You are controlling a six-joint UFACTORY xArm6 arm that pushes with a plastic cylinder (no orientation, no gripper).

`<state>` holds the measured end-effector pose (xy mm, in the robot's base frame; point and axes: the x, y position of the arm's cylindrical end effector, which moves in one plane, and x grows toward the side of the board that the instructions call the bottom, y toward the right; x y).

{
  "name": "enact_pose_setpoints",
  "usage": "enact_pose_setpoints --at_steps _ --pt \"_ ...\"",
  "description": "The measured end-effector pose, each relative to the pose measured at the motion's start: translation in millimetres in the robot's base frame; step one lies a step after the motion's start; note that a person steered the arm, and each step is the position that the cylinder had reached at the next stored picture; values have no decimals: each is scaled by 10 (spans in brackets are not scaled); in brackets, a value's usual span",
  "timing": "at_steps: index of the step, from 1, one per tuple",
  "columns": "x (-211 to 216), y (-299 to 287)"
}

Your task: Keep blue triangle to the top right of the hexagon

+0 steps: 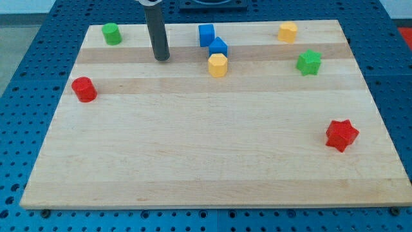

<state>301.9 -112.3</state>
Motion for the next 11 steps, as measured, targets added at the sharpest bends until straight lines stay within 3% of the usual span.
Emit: enact_pose_setpoints --at_steps 2,11 --pt "-201 624" --pt "-259 1388"
